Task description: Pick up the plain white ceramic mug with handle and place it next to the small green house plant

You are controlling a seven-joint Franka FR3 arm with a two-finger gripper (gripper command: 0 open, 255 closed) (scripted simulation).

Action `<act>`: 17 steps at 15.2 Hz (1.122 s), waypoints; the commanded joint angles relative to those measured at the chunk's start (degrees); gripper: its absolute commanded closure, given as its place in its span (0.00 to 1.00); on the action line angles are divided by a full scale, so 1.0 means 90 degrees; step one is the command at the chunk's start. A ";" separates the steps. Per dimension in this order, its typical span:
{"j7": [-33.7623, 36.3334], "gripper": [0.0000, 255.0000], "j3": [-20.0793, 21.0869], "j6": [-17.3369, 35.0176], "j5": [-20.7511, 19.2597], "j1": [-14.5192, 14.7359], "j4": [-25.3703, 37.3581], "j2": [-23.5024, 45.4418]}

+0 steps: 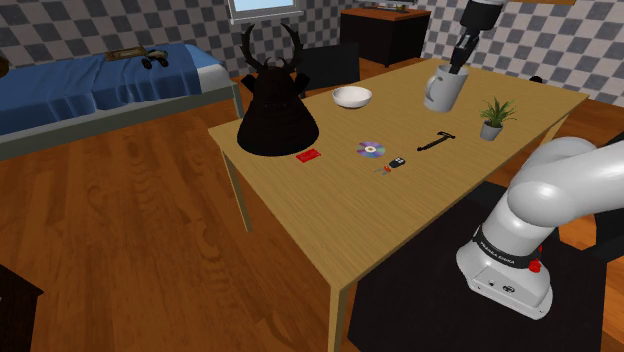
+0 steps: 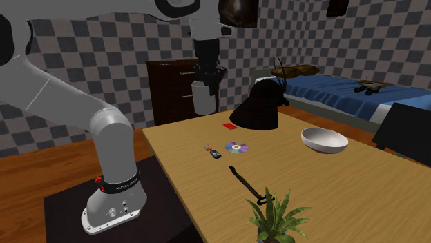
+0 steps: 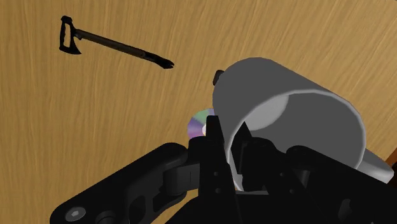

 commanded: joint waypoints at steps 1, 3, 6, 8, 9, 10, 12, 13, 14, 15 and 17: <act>-0.0289 1.00 -0.0304 0.0086 -0.0112 -0.0002 0.0258 0.0305; -0.0574 1.00 -0.0612 0.0175 -0.0188 0.0020 0.0535 0.0633; -0.1016 1.00 -0.1085 0.0298 -0.0234 0.0085 0.1001 0.1163; -0.1325 1.00 -0.1415 0.0368 -0.0214 0.0154 0.1346 0.1542; -0.1485 1.00 -0.1584 0.0400 -0.0186 0.0193 0.1529 0.1742; -0.1651 1.00 -0.1757 0.0428 -0.0145 0.0236 0.1718 0.1949; -0.2000 1.00 -0.2123 0.0475 -0.0020 0.0337 0.2120 0.2387; -0.2186 1.00 -0.2316 0.0492 0.0068 0.0392 0.2332 0.2621; -0.2382 1.00 -0.2516 0.0505 0.0176 0.0449 0.2553 0.2868; -0.2589 1.00 -0.2725 0.0511 0.0308 0.0505 0.2782 0.3131; -0.3046 1.00 -0.3169 0.0501 0.0657 0.0610 0.3270 0.3713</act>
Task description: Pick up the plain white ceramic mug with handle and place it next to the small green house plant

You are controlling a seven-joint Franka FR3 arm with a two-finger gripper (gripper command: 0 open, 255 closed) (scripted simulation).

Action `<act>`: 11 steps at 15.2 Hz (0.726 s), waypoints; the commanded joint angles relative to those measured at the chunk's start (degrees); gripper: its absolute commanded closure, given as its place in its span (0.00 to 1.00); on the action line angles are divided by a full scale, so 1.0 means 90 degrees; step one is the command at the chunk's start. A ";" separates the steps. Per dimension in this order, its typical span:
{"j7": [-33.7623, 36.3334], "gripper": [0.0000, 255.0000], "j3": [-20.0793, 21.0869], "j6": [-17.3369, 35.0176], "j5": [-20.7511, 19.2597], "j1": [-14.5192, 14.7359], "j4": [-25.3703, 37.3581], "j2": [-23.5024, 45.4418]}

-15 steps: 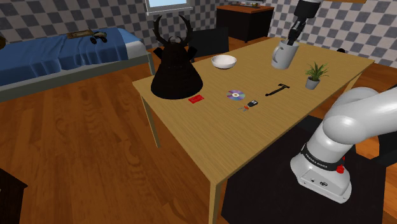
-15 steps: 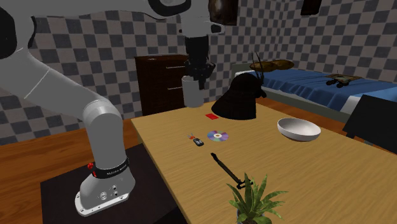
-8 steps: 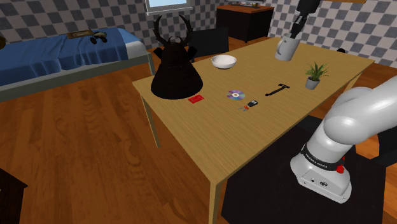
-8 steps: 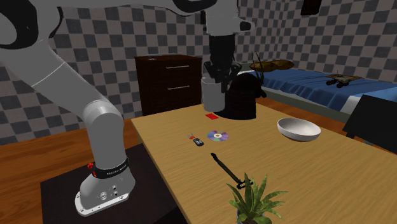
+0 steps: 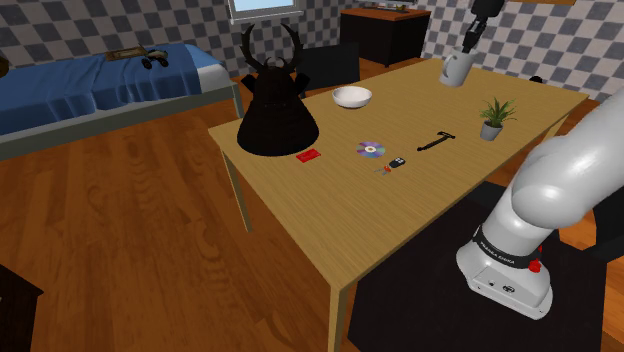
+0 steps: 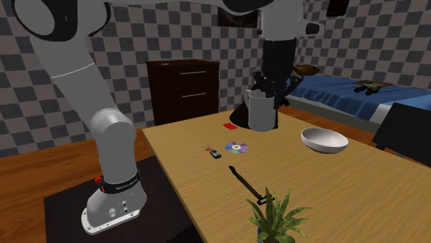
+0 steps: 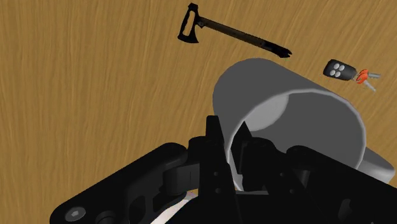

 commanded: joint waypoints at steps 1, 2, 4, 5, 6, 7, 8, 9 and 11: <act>-0.0523 1.00 -0.0478 -0.0061 0.0414 0.0094 0.0570 0.0647; -0.0800 1.00 -0.0713 -0.0097 0.0685 0.0109 0.0844 0.1009; -0.1414 1.00 -0.1150 -0.0237 0.1368 0.0017 0.1439 0.1838; -0.1733 1.00 -0.1304 -0.0349 0.1765 -0.0133 0.1766 0.2294; -0.2033 1.00 -0.1385 -0.0489 0.2164 -0.0369 0.2114 0.2752; -0.2295 1.00 -0.1398 -0.0651 0.2541 -0.0671 0.2484 0.3191; -0.2513 1.00 -0.1360 -0.0827 0.2885 -0.1014 0.2876 0.3604; -0.2687 1.00 -0.1283 -0.1014 0.3196 -0.1386 0.3294 0.3991; -0.2917 1.00 -0.1075 -0.1420 0.3748 -0.2173 0.4230 0.4724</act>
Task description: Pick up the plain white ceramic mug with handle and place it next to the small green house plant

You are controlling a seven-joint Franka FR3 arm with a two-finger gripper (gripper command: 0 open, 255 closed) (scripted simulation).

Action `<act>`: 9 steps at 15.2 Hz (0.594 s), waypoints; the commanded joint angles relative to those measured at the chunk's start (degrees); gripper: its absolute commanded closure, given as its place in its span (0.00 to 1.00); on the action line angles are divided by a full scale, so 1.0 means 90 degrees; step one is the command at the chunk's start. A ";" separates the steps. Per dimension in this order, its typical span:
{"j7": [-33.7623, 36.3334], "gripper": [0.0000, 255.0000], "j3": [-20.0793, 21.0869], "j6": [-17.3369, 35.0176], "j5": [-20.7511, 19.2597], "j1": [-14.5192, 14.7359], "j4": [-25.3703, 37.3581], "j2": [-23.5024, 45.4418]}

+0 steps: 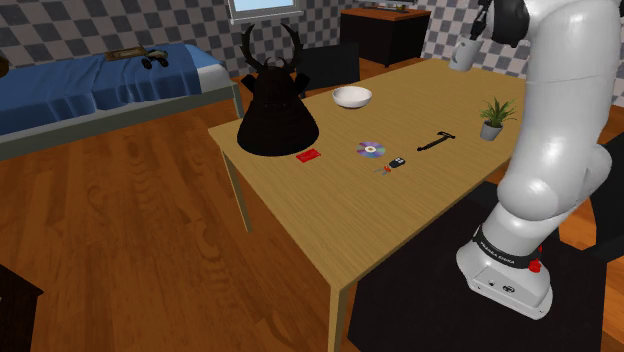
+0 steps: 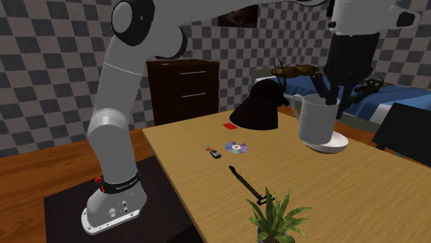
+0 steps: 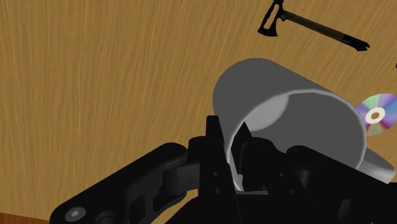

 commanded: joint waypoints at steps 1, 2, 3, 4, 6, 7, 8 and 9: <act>-0.0201 1.00 0.0219 -0.0364 0.0549 -0.0772 0.0905 0.0714; -0.0212 1.00 0.0228 -0.0253 0.0511 -0.0719 0.0760 0.0676; -0.0227 1.00 0.0222 -0.0148 0.0486 -0.0660 0.0620 0.0645; -0.0243 1.00 0.0212 -0.0045 0.0467 -0.0603 0.0485 0.0620; -0.0275 1.00 0.0193 0.0154 0.0437 -0.0499 0.0231 0.0577; -0.0291 1.00 0.0186 0.0250 0.0425 -0.0451 0.0110 0.0559; -0.0306 1.00 0.0180 0.0345 0.0416 -0.0407 -0.0007 0.0543; -0.0322 1.00 0.0175 0.0438 0.0408 -0.0366 -0.0119 0.0530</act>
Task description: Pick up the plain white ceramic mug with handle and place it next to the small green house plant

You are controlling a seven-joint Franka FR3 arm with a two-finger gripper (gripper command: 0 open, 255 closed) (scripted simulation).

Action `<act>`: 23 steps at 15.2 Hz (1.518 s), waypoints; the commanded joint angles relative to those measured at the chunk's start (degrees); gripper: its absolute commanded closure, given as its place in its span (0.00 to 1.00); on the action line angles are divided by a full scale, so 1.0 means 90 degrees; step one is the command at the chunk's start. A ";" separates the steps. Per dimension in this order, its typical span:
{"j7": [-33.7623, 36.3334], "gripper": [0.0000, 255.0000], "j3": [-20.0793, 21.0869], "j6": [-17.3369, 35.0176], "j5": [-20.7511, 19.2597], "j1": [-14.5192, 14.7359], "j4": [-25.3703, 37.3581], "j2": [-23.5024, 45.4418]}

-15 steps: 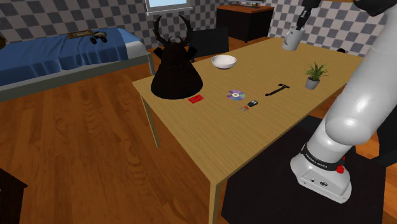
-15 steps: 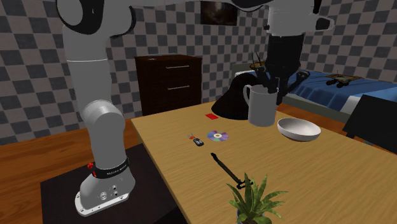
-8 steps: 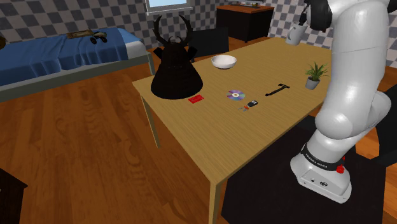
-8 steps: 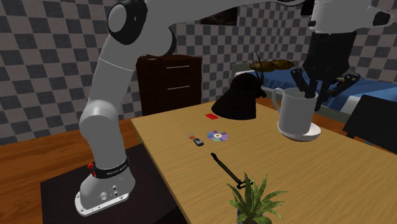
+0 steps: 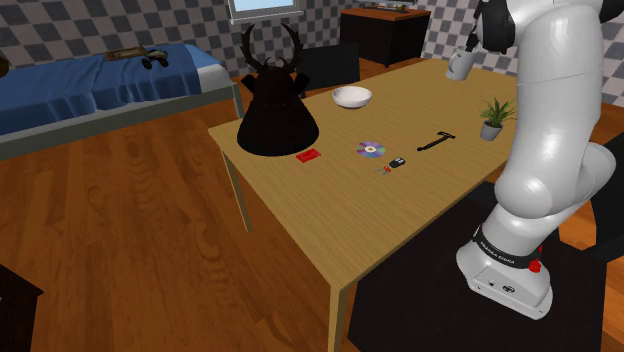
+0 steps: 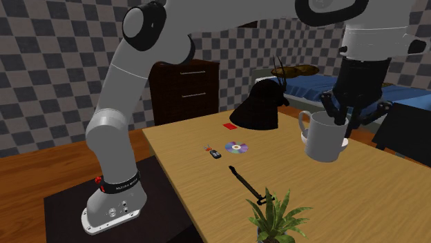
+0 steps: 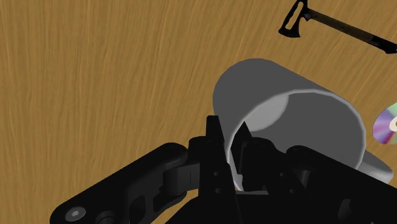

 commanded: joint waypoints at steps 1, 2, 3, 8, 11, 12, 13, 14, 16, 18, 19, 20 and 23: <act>-0.0044 1.00 -0.0016 0.0197 -0.0021 0.0085 -0.0245 -0.0039; -0.0060 1.00 -0.0019 0.0287 -0.0025 0.0120 -0.0351 -0.0048; -0.0076 1.00 -0.0021 0.0376 -0.0026 0.0154 -0.0453 -0.0056; -0.0161 1.00 -0.0016 0.0800 -0.0009 0.0286 -0.0921 -0.0064; -0.0217 1.00 -0.0001 0.1041 0.0021 0.0342 -0.1170 -0.0048; -0.0237 1.00 0.0005 0.1119 0.0034 0.0357 -0.1248 -0.0039; -0.0256 1.00 0.0013 0.1197 0.0048 0.0371 -0.1324 -0.0029; -0.0277 1.00 0.0021 0.1273 0.0064 0.0383 -0.1398 -0.0017; -0.0319 1.00 0.0040 0.1422 0.0100 0.0402 -0.1539 0.0011; -0.0362 1.00 0.0063 0.1568 0.0141 0.0415 -0.1671 0.0044; -0.0384 1.00 0.0076 0.1640 0.0163 0.0419 -0.1735 0.0063; -0.0407 1.00 0.0090 0.1711 0.0187 0.0423 -0.1796 0.0083; -0.0478 1.00 0.0136 0.1918 0.0264 0.0424 -0.1969 0.0151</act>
